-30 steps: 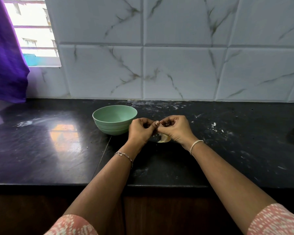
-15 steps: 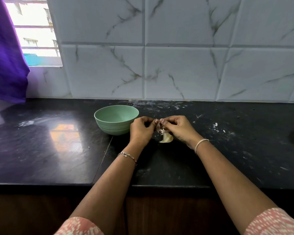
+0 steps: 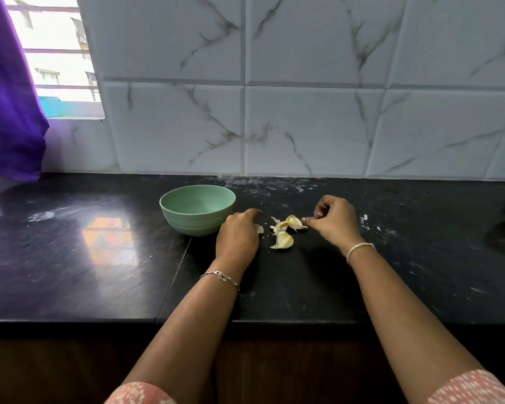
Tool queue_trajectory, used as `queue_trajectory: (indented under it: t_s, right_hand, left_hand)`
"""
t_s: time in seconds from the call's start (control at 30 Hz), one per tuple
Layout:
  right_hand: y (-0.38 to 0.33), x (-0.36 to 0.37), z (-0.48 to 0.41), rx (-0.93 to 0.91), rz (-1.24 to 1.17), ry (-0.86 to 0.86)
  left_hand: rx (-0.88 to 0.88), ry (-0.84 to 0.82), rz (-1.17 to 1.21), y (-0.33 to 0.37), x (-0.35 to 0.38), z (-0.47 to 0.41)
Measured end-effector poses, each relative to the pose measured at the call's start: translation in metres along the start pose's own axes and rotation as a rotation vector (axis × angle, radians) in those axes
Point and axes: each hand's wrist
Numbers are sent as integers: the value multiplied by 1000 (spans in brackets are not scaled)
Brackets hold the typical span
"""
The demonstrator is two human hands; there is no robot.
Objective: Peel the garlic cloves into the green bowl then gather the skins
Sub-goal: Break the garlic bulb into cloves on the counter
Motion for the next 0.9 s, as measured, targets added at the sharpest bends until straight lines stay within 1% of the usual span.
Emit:
queue_trajectory:
  t_s: [0.07,0.13,0.17,0.2,0.27,0.37,0.47,0.57,0.63,0.7,0.8,0.9]
  right_hand:
    - [2,-3,1,11,-83,-80]
    - [0,-6,6,31,-271,-281]
    - [0,-7,8,33,-310,-387]
    - [0,-6,10,8,-293,-466]
    - [2,-3,9,-71,-204,-553]
    - [6,4,6,-132,-160,-562]
    - [7,11,6,-190,-160,-550]
    - [3,16,7,-215,-243,-544]
    - [-4,17,11,-174,-354,-538]
    - [-13,20,16,-94,-490,-549]
    - [-22,27,21,7,-673,-521]
    - [-23,33,22,32,-727,-500]
  left_hand:
    - [14,-1,5,1,-1,1]
    - [70,14,81,4,-1,1]
    - [100,17,140,6,0,2]
    - [113,4,200,8,1,2]
    - [105,-75,275,9,3,2]
    - [74,-198,277,8,4,3]
    - [36,-214,312,5,3,0]
    - [-52,-211,469,4,4,-4]
    - [-156,-205,687,5,3,-5]
    - [-269,-183,907,9,3,-3]
    - [-391,-124,1046,15,3,-1]
    - [-435,-85,1089,14,4,1]
Point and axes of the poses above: each hand's wrist, its own z-axis away from the middle knuckle, its own x-axis out of the palm, y = z × x, and after that the axes turned 10 degrees about z, right-handed
